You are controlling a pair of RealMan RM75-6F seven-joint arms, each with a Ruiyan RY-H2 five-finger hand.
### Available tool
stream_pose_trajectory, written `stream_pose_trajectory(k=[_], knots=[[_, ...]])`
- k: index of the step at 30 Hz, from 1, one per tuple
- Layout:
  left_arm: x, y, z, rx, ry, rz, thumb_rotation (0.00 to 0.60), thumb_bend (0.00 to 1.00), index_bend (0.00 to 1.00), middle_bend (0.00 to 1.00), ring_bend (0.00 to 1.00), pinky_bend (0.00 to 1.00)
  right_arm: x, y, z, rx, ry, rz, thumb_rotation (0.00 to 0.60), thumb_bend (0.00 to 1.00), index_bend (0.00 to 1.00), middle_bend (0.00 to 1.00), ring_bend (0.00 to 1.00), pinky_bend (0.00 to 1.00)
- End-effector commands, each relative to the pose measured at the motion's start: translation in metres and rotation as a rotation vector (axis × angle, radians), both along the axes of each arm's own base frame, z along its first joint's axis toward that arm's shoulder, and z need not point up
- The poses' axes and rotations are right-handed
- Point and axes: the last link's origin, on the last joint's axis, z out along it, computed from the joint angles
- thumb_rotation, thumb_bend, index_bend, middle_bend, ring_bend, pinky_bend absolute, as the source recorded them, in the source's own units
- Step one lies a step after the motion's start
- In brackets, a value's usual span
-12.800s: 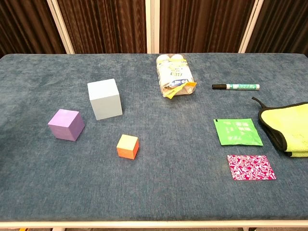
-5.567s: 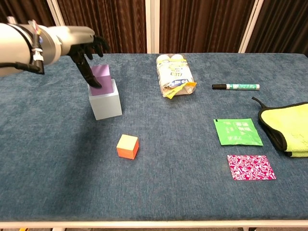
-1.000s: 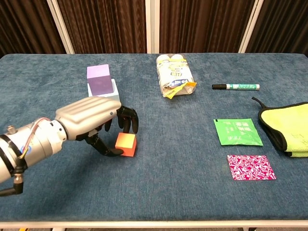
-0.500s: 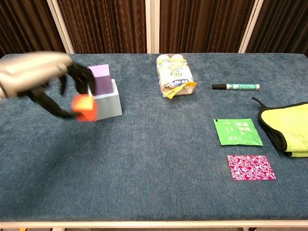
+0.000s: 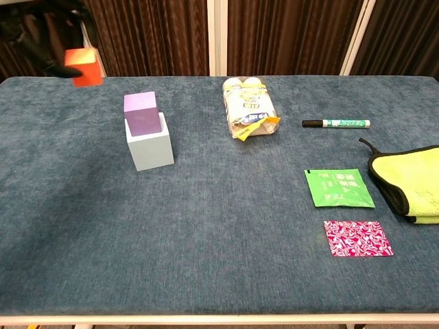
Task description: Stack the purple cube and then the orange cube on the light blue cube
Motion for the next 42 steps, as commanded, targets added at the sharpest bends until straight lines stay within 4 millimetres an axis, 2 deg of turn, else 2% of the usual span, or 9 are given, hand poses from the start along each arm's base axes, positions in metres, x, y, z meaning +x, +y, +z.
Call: stream_pose_trajectory(k=[1,10,17,42], knots=[[0.016,0.005,-0.009,-0.037,-0.029,-0.007,0.600,0.29,0.48,0.62,0.43,0.53,0.000,0.000,0.000,0.000,0.000,-0.001,0.600,0.13,0.02,0.05,0.00,0.00],[0.035,0.014,-0.033,-0.096,-0.017,-0.020,0.600,0.29,0.48,0.62,0.43,0.52,0.001,0.000,0.001,0.001,-0.002,0.006,0.600,0.13,0.02,0.05,0.00,0.00],[0.032,0.025,-0.039,-0.110,-0.018,0.029,0.600,0.29,0.48,0.62,0.43,0.52,0.001,0.000,-0.001,0.007,0.004,0.006,0.600,0.13,0.02,0.05,0.00,0.00],[0.026,0.035,-0.049,-0.100,0.010,0.024,0.600,0.29,0.48,0.62,0.43,0.52,0.000,0.001,0.000,0.003,0.001,0.003,0.600,0.13,0.02,0.05,0.00,0.00]])
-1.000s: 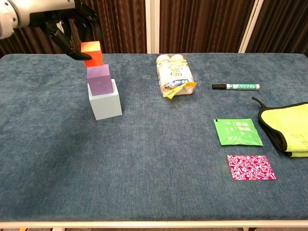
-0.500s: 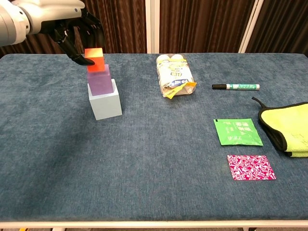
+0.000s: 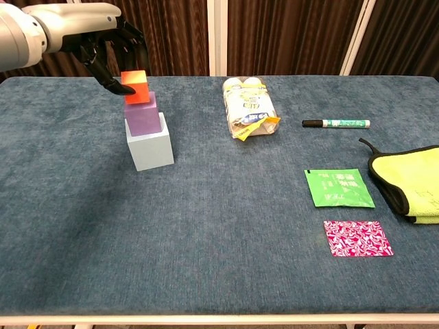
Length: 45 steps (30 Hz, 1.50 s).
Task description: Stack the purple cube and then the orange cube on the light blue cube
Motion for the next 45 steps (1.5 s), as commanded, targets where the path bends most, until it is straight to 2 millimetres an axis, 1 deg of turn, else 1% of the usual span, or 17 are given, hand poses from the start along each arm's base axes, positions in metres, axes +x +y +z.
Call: stream_pose_trajectory(k=[1,10,17,19,24,28,34,38,41,44,45], knots=[[0.000,0.001,-0.002,-0.001,-0.002,0.000,0.600,0.29,0.48,0.62,0.43,0.52,0.000,0.000,0.000,0.000,0.000,0.001,0.600,0.13,0.02,0.05,0.00,0.00],[-0.004,-0.001,-0.009,-0.018,0.004,0.008,0.600,0.30,0.48,0.62,0.43,0.52,-0.001,0.001,-0.001,0.000,0.001,-0.001,0.600,0.13,0.02,0.05,0.00,0.00],[-0.006,0.003,-0.009,0.000,-0.007,0.012,0.600,0.30,0.48,0.60,0.43,0.52,0.000,0.001,-0.001,0.002,0.002,0.001,0.600,0.13,0.02,0.05,0.00,0.00],[-0.006,0.003,-0.008,0.000,-0.007,0.012,0.600,0.30,0.48,0.58,0.42,0.51,0.000,0.000,-0.001,0.002,0.002,0.000,0.600,0.13,0.02,0.05,0.00,0.00],[-0.009,0.002,-0.006,-0.006,-0.009,0.018,0.600,0.28,0.44,0.39,0.35,0.46,0.000,0.000,-0.001,0.003,0.002,-0.002,0.600,0.13,0.02,0.05,0.00,0.00],[-0.010,0.001,-0.004,-0.010,-0.012,0.017,0.600,0.27,0.42,0.32,0.32,0.44,0.000,0.000,-0.001,0.003,0.002,-0.001,0.600,0.13,0.02,0.05,0.00,0.00],[-0.009,-0.003,0.000,-0.015,-0.024,0.014,0.600,0.25,0.35,0.28,0.29,0.41,0.000,0.000,-0.001,0.006,0.002,-0.004,0.600,0.13,0.02,0.05,0.00,0.00],[-0.007,-0.006,0.004,-0.009,-0.031,0.008,0.600,0.23,0.27,0.26,0.28,0.40,0.000,0.000,0.000,0.006,0.000,-0.005,0.600,0.13,0.02,0.05,0.00,0.00],[-0.004,-0.007,0.011,0.011,-0.044,0.002,0.600,0.23,0.23,0.25,0.27,0.39,0.000,0.000,0.000,0.005,-0.003,-0.004,0.600,0.13,0.02,0.05,0.00,0.00],[-0.002,-0.009,0.021,0.046,-0.052,-0.013,0.600,0.22,0.22,0.25,0.26,0.38,0.000,0.001,0.001,0.003,-0.005,-0.004,0.600,0.13,0.02,0.05,0.00,0.00],[-0.001,-0.010,0.028,0.072,-0.051,-0.023,0.600,0.22,0.22,0.25,0.26,0.38,-0.001,0.001,0.002,0.003,-0.007,-0.004,0.600,0.13,0.02,0.05,0.00,0.00]])
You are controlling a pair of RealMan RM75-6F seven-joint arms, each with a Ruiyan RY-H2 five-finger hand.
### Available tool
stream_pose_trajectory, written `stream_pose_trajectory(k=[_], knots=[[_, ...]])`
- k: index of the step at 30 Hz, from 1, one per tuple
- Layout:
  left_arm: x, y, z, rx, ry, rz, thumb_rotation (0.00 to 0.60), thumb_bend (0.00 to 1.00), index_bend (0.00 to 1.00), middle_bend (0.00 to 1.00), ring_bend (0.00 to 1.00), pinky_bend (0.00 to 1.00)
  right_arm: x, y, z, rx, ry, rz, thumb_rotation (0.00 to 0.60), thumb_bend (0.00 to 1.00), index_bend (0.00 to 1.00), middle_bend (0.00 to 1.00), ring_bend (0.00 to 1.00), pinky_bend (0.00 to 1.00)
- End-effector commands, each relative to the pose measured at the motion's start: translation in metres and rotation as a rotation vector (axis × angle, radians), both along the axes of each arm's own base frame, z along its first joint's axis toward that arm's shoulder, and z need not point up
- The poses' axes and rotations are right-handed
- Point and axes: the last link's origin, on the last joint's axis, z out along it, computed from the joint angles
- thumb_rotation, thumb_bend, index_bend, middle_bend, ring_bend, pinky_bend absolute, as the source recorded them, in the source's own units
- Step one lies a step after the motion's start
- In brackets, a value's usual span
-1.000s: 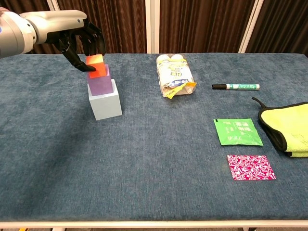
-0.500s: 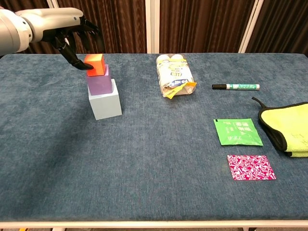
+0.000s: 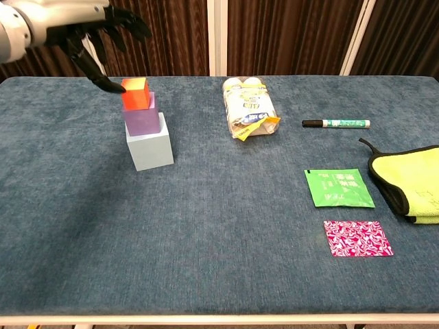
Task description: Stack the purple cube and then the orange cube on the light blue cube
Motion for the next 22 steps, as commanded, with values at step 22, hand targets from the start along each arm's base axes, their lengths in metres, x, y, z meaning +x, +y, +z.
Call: stream_pose_trajectory(k=[22], knots=[[-0.142,-0.088,0.078,0.395,0.380,-0.060,0.600,0.15,0.19,0.21,0.15,0.25,0.001,0.002,0.001,-0.001,-0.005,0.012,0.600,0.13,0.02,0.05,0.00,0.00]])
